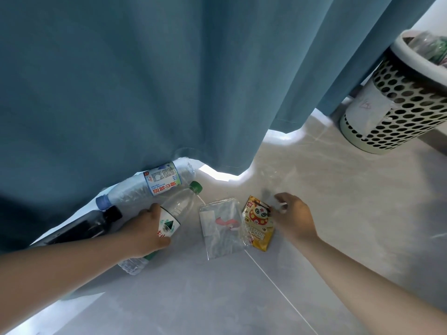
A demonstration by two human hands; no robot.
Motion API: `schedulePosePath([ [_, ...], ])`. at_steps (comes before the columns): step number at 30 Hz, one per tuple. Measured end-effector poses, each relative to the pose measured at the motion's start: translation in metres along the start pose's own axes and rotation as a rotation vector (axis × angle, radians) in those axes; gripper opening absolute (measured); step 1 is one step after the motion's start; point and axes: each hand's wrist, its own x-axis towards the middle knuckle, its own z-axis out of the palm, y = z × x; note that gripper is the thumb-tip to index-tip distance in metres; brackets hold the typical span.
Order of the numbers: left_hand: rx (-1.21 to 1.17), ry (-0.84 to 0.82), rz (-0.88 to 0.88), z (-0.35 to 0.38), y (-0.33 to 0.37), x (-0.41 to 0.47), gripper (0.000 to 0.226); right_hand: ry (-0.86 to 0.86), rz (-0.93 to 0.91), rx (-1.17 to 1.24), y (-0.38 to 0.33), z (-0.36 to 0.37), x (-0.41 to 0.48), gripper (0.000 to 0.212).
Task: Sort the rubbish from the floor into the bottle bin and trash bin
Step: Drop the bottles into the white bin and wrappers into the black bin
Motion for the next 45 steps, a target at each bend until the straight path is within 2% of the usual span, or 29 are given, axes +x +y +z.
schedulePosePath([
  [2,0.008,-0.009,0.003,0.0,0.0,-0.001,0.053,-0.1,0.067,-0.139,0.0,0.016,-0.005,0.035],
  [4,0.021,-0.011,0.008,0.0,0.0,-0.002,0.053,-0.154,0.13,-0.208,0.0,0.028,-0.009,0.054],
  [7,0.052,-0.006,0.017,-0.001,-0.001,-0.005,0.053,-0.137,0.141,-0.224,-0.006,0.035,-0.015,0.069],
  [11,0.055,-0.006,0.016,-0.001,-0.003,-0.007,0.053,-0.111,0.103,-0.25,-0.007,0.036,-0.012,0.077],
  [16,0.056,0.003,0.024,-0.001,-0.005,-0.007,0.053,-0.144,0.168,-0.109,-0.007,0.036,-0.005,0.07],
  [19,0.042,0.002,0.036,0.0,-0.005,-0.006,0.053,-0.127,0.174,-0.062,-0.005,0.035,-0.006,0.049],
  [22,0.03,0.004,0.045,0.001,-0.007,-0.005,0.053,-0.028,0.165,-0.068,-0.001,0.028,-0.006,0.029],
  [25,0.027,-0.001,0.052,0.001,-0.008,-0.004,0.054,0.047,0.185,0.016,0.0,0.013,-0.002,0.024],
  [31,0.009,-0.023,0.066,-0.002,-0.013,-0.006,0.055,0.04,0.099,0.267,-0.03,-0.012,0.008,0.018],
  [34,0.007,-0.003,0.063,-0.003,-0.018,-0.007,0.055,-0.091,0.012,0.31,-0.052,-0.014,0.003,0.021],
  [36,0.003,0.01,0.06,-0.005,-0.022,-0.009,0.053,-0.221,-0.019,0.242,-0.063,-0.007,-0.006,0.024],
  [39,-0.01,0.032,0.055,-0.005,-0.026,-0.01,0.052,-0.287,-0.088,0.039,-0.067,0.01,-0.017,0.031],
  [42,-0.025,0.047,0.081,-0.003,-0.033,-0.009,0.053,-0.299,-0.113,-0.064,-0.065,0.028,-0.022,0.035],
  [45,-0.005,0.065,0.063,-0.002,-0.038,-0.009,0.048,-0.206,-0.128,-0.204,-0.064,0.043,-0.023,0.053],
])
